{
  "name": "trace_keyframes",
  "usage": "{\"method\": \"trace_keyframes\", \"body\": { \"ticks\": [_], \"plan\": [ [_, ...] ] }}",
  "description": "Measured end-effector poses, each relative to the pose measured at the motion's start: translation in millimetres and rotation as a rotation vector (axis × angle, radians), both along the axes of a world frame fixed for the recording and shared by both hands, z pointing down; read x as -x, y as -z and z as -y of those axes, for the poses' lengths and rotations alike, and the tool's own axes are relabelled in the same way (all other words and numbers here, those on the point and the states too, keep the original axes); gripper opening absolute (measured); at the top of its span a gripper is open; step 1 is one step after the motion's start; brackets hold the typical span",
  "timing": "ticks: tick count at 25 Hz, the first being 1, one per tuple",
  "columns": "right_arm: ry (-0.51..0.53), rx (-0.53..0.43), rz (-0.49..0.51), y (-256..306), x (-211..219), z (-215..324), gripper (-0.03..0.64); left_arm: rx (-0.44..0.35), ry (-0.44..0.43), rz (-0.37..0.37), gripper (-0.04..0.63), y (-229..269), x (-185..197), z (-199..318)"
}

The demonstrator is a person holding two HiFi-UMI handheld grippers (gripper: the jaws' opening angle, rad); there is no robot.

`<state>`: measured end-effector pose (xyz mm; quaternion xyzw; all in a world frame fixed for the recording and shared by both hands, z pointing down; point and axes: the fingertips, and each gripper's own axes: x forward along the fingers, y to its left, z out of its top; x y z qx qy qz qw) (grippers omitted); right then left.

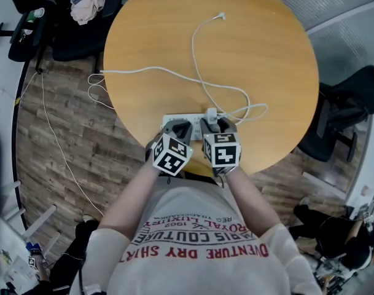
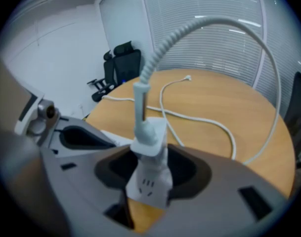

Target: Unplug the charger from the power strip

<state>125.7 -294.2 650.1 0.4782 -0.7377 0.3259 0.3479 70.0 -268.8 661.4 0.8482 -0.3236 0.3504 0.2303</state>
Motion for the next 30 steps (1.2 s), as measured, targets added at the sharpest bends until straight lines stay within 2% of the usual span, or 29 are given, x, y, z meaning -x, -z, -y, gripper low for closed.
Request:
{"method": "trace_keyframes", "body": {
  "ticks": [5, 11, 15, 19, 23, 30],
  "plan": [
    [-0.008, -0.011, -0.045, -4.1, 1.3, 7.9, 0.189, 0.061, -0.015, -0.044, 0.034, 1.4, -0.3, 1.3],
    [-0.011, -0.018, -0.074, -5.8, 4.4, 7.1, 0.179, 0.022, -0.018, -0.02, 0.034, 1.6, 1.9, 0.2],
    [-0.008, -0.017, -0.108, -4.0, 4.9, 3.3, 0.172, 0.029, -0.009, -0.019, 0.034, 0.4, 3.0, 0.2],
    [-0.024, -0.005, -0.101, -1.2, 3.6, 2.6, 0.169, 0.027, 0.001, -0.013, 0.034, 0.8, 2.2, 2.0],
    [-0.074, 0.032, -0.053, 1.4, -1.3, -1.7, 0.166, 0.011, 0.0, -0.001, 0.034, 1.2, 1.8, 1.9],
    [-0.106, 0.059, -0.044, 4.4, -4.4, -8.1, 0.164, 0.008, 0.008, -0.009, 0.034, 2.2, 0.9, 2.0]
  ]
}}
